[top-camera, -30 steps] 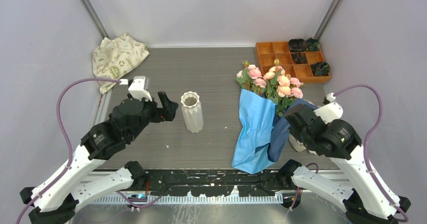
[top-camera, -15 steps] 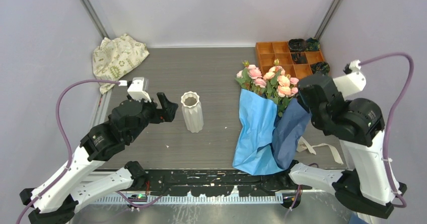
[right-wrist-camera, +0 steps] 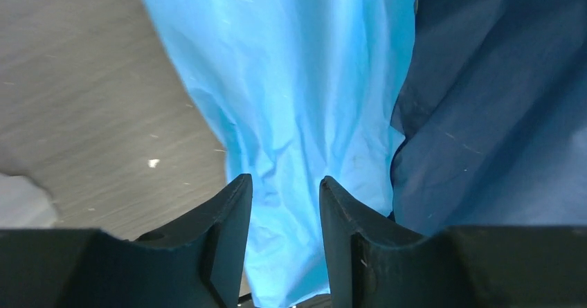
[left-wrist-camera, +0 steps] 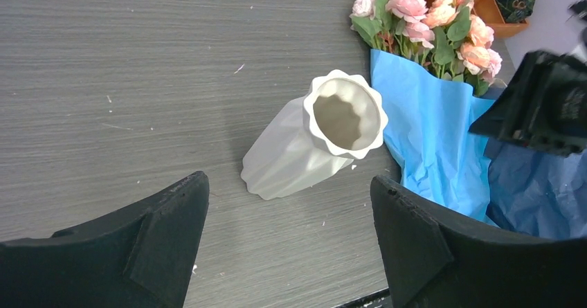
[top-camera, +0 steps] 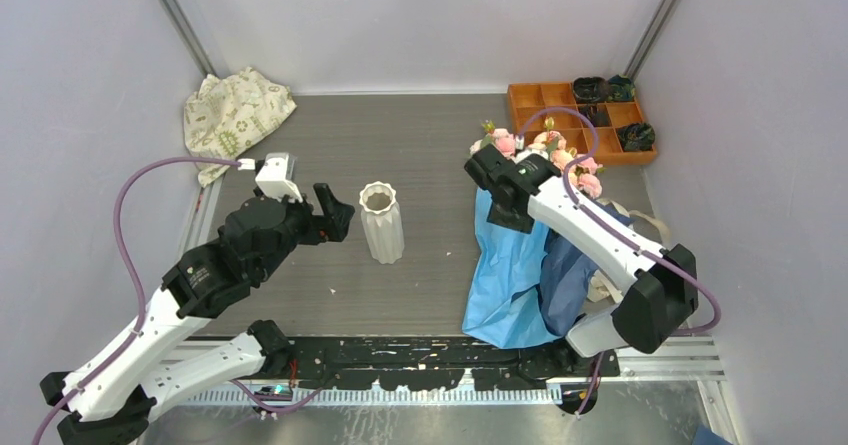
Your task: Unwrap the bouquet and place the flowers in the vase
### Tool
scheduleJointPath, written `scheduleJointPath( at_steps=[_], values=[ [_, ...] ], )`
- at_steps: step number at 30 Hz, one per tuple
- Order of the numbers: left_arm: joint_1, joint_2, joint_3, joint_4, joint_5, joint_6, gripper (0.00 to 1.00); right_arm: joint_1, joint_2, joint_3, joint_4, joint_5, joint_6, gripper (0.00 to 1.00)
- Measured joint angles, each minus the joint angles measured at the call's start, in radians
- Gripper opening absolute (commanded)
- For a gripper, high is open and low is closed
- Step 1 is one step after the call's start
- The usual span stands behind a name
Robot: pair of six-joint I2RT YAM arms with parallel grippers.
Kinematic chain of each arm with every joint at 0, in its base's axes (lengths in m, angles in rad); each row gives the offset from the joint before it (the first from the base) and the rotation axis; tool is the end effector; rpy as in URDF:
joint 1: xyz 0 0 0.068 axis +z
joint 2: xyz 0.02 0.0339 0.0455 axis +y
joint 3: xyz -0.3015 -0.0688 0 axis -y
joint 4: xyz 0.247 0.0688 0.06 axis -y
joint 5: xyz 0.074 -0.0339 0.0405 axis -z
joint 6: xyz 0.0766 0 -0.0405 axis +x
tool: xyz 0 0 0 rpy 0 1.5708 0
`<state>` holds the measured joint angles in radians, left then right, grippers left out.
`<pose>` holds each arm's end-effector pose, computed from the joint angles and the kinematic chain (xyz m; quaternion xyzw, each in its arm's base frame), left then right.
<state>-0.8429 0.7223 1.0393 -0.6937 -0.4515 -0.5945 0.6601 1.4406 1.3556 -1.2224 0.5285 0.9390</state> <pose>0.1199 -0.0843 0.3943 -0.0250 0.8154 -0.2214 0.5343 0.2358 0.1342 0.3159 0.1670 0.9429 -0.0896 0.2740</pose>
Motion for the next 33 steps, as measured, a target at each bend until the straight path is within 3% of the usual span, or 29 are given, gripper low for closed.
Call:
scheduleJointPath(
  at_steps=[3, 7, 11, 14, 21, 33],
  values=[
    [0.000, -0.001, 0.000, 0.000, 0.000, 0.000, 0.87, -0.055, -0.029, -0.138, 0.052, -0.064, 0.009, 0.47],
    [0.000, -0.002, 0.000, 0.001, 0.000, 0.000, 0.87, -0.111, -0.194, -0.301, 0.065, -0.089, 0.056, 0.48],
    [0.000, 0.001, -0.002, 0.005, 0.010, 0.000, 0.85, -0.180, -0.410, -0.365, 0.035, -0.097, 0.095, 0.48],
    [0.000, 0.014, -0.002, 0.010, 0.031, -0.002, 0.85, -0.222, -0.462, -0.406, 0.029, -0.105, 0.111, 0.47],
    [0.000, 0.017, -0.024, 0.023, 0.055, -0.009, 0.85, -0.277, -0.338, -0.497, 0.094, -0.164, 0.116, 0.47],
    [0.000, 0.006, -0.031, 0.024, 0.048, -0.001, 0.85, -0.513, -0.190, -0.444, 0.230, -0.229, 0.035, 0.46]
  ],
)
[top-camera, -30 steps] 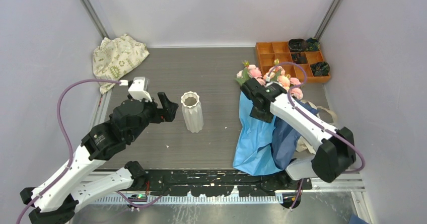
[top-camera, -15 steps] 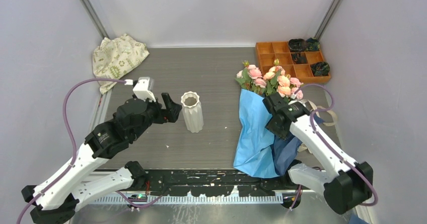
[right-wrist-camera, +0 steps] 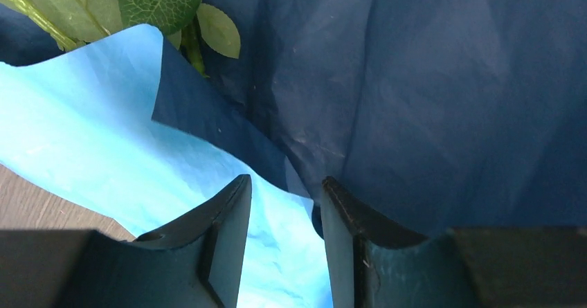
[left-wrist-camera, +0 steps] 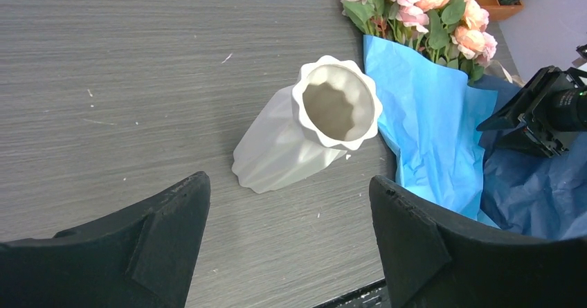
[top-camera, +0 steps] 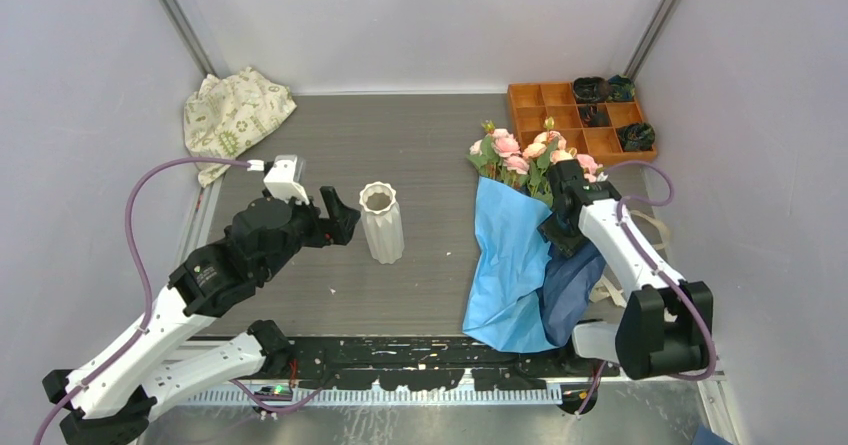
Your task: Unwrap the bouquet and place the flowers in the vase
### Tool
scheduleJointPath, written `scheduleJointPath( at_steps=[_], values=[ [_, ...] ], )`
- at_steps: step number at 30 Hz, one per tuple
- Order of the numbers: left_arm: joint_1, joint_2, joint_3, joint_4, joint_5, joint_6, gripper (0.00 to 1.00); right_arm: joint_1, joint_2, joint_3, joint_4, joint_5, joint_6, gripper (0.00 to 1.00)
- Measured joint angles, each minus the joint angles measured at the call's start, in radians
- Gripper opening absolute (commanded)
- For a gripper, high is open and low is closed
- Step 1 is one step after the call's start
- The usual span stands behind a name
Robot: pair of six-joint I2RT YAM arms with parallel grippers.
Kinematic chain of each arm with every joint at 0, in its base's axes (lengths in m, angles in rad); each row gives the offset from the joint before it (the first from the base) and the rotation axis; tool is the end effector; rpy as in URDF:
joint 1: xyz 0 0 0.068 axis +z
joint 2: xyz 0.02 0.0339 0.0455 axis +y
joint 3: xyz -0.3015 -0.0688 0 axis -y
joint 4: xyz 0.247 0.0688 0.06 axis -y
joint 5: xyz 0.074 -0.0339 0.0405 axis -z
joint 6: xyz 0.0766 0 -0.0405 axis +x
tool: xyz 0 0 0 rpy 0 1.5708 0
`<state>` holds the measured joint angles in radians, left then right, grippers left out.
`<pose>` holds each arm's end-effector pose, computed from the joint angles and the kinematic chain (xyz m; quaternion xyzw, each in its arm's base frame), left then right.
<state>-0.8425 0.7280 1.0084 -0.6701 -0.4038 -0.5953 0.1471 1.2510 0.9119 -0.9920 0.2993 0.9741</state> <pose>0.1218 -0.0914 0.3852 -0.0105 0.8213 -0.2339 0.5202 0.2141 0.0089 0.2311 0.4108 0.8918 -0.0625 0.1788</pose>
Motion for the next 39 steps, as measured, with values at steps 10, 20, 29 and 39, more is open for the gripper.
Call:
scheduleJointPath(
  at_steps=[10, 20, 29, 39],
  values=[
    [0.000, 0.010, 0.000, 0.000, -0.009, 0.005, 0.85, -0.018, 0.144, 0.005, 0.106, -0.078, -0.055, 0.01],
    [0.000, 0.018, 0.001, 0.000, -0.031, 0.009, 0.84, 0.040, 0.005, 0.159, 0.161, -0.213, -0.082, 0.01],
    [0.000, 0.042, 0.009, -0.006, -0.042, 0.021, 0.84, 0.332, 0.277, 0.464, 0.282, -0.374, -0.106, 0.26],
    [0.000, 0.019, 0.031, -0.043, -0.080, 0.026, 0.84, 0.391, 0.453, 0.436, 0.299, -0.366, -0.108, 0.82]
  ],
)
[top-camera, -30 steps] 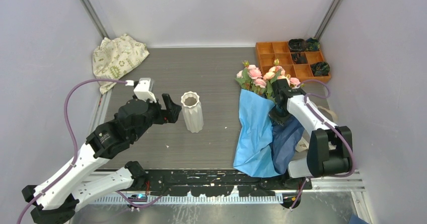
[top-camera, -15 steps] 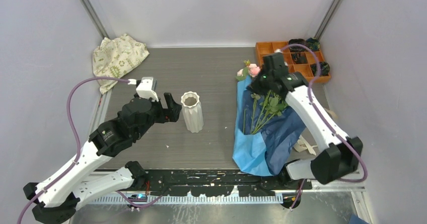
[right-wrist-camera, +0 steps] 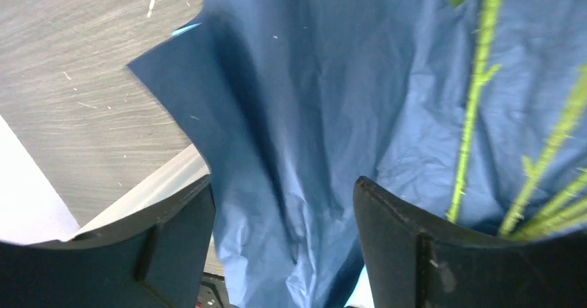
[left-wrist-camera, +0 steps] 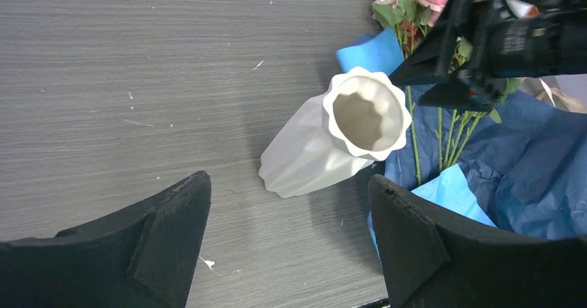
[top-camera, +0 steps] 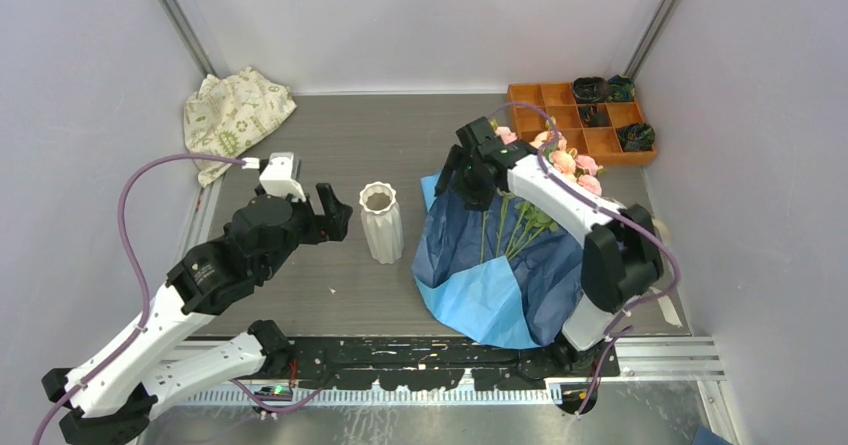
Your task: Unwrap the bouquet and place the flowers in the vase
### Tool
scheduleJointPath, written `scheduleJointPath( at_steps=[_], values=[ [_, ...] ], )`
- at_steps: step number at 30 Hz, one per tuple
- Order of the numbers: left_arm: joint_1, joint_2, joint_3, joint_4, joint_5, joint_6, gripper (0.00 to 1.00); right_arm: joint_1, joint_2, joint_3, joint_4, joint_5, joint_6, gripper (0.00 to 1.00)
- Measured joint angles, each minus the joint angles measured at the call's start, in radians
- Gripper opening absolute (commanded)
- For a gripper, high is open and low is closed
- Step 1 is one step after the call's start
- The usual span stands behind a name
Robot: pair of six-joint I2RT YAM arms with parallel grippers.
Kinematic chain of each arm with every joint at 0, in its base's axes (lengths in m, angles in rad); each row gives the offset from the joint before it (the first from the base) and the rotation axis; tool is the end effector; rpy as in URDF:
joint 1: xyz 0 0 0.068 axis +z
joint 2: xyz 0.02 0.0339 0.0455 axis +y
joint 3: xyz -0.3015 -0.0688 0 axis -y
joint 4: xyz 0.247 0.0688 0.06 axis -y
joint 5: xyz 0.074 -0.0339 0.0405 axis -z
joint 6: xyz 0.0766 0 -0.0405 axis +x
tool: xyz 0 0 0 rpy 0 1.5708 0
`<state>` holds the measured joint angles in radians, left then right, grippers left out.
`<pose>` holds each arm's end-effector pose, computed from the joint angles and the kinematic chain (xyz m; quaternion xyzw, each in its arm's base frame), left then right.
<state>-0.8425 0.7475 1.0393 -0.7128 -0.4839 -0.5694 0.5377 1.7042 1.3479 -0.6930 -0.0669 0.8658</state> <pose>0.1248 -0.0864 0.3890 -0.0182 0.8250 -0.1895 0.5322 0.3302 0.2028 0.2520 0.1492 0.9541 0.1910 0.1759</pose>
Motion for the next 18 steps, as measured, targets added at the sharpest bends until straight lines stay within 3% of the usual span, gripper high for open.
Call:
scheduleJointPath(
  at_steps=[2, 6, 10, 18],
  values=[
    [0.000, 0.001, 0.002, -0.001, -0.002, 0.000, 0.84, -0.007, -0.060, -0.002, -0.021, 0.054, -0.007, 0.88],
    [0.000, 0.011, 0.003, -0.001, -0.002, 0.000, 0.84, -0.049, -0.245, -0.041, -0.057, 0.133, -0.023, 0.87],
    [0.000, 0.022, 0.004, 0.000, -0.002, 0.000, 0.84, -0.171, -0.404, -0.118, -0.113, 0.193, -0.029, 0.85],
    [0.000, 0.022, 0.004, 0.002, -0.001, 0.000, 0.84, -0.333, -0.327, -0.246, -0.212, 0.230, -0.059, 0.88]
  ],
)
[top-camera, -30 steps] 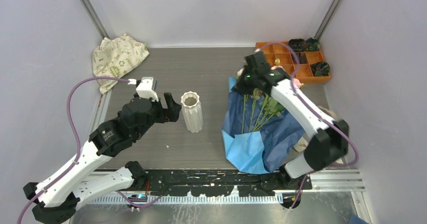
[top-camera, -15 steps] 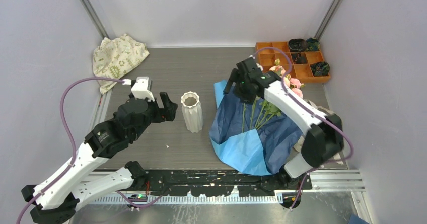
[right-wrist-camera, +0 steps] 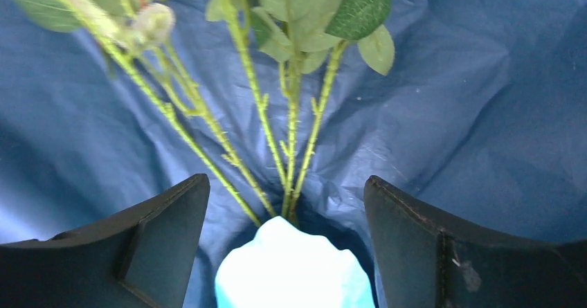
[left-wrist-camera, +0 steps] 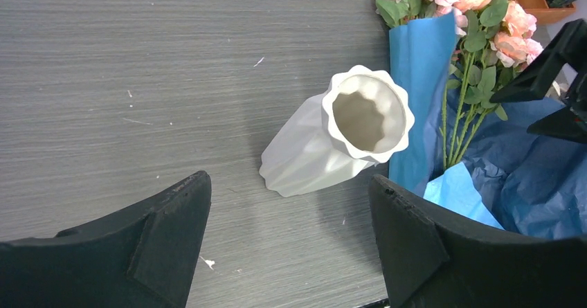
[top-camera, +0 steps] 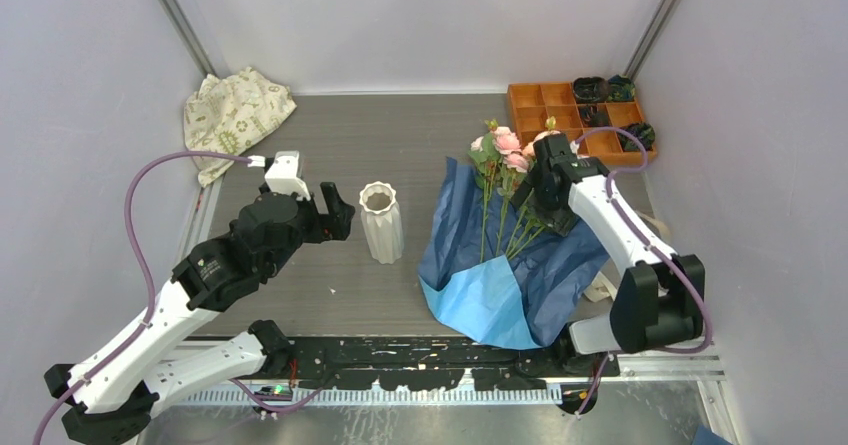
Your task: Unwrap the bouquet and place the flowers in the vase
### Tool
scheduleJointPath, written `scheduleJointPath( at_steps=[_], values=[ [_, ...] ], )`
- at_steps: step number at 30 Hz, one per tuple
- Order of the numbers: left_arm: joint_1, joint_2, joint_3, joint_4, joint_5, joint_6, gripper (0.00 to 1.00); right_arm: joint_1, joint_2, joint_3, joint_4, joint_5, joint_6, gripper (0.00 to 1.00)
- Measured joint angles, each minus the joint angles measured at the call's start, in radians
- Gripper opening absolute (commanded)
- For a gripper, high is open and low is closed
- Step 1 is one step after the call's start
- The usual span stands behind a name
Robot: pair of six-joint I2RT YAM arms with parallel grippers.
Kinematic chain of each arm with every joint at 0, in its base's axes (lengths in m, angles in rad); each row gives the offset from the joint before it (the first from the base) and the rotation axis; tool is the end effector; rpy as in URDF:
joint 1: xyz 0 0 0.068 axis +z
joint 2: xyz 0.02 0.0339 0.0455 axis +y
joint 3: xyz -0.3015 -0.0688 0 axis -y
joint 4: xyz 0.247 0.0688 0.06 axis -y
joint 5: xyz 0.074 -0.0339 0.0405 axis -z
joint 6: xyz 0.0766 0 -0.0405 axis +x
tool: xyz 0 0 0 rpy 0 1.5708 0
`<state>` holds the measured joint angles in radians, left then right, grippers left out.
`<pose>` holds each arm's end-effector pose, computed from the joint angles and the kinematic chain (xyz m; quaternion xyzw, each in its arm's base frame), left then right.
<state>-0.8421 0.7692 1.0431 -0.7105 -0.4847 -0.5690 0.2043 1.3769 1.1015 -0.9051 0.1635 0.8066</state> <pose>0.1288 -0.0907 0.3878 -0.0163 0.8287 -0.1841 0.5282 0.2697 0.0431 0.2616 0.3051 0.9290 0.0235 0.2079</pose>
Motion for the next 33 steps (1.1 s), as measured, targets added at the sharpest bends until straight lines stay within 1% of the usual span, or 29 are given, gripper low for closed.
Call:
scheduleJointPath(
  at_steps=[3, 9, 11, 13, 14, 16, 18, 19, 20, 22, 26, 30, 33],
  values=[
    [0.000, 0.000, 0.000, 0.002, 0.001, 0.000, 0.84, -0.005, 0.054, -0.008, -0.012, -0.001, -0.001, 0.88],
    [0.000, -0.001, 0.000, 0.003, 0.003, 0.001, 0.84, -0.005, 0.215, -0.006, 0.008, -0.019, -0.005, 0.87],
    [0.000, -0.002, 0.000, 0.003, 0.003, 0.001, 0.84, -0.005, 0.269, -0.002, 0.018, -0.030, -0.005, 0.83],
    [0.000, -0.002, 0.000, 0.003, 0.002, 0.002, 0.84, -0.005, 0.313, 0.004, 0.029, -0.045, -0.007, 0.77],
    [0.000, -0.002, 0.000, 0.003, 0.002, 0.002, 0.84, -0.005, 0.333, 0.008, 0.037, -0.055, -0.008, 0.71],
    [0.000, -0.002, 0.000, 0.003, 0.002, 0.003, 0.84, -0.005, 0.370, 0.021, 0.047, -0.072, -0.011, 0.54],
    [0.000, 0.000, 0.000, 0.003, 0.000, 0.005, 0.84, 0.000, 0.402, 0.042, 0.051, -0.083, -0.018, 0.43],
    [0.000, 0.002, 0.000, 0.003, -0.002, 0.006, 0.84, 0.004, 0.419, 0.058, 0.052, -0.087, -0.019, 0.35],
    [0.000, 0.004, 0.000, 0.004, -0.002, 0.006, 0.84, 0.012, 0.436, 0.079, 0.051, -0.090, -0.023, 0.31],
    [0.000, 0.012, 0.000, 0.004, -0.004, 0.008, 0.84, 0.035, 0.475, 0.131, 0.042, -0.092, -0.026, 0.28],
    [0.000, 0.024, 0.000, 0.004, -0.008, 0.013, 0.84, 0.095, 0.573, 0.266, 0.017, -0.091, -0.030, 0.18],
    [0.000, 0.024, 0.000, 0.004, -0.021, 0.024, 0.84, 0.137, 0.677, 0.410, -0.016, -0.090, -0.041, 0.14],
    [0.000, 0.024, 0.000, 0.004, -0.031, 0.027, 0.84, 0.154, 0.756, 0.526, -0.063, -0.081, -0.051, 0.14]
  ],
)
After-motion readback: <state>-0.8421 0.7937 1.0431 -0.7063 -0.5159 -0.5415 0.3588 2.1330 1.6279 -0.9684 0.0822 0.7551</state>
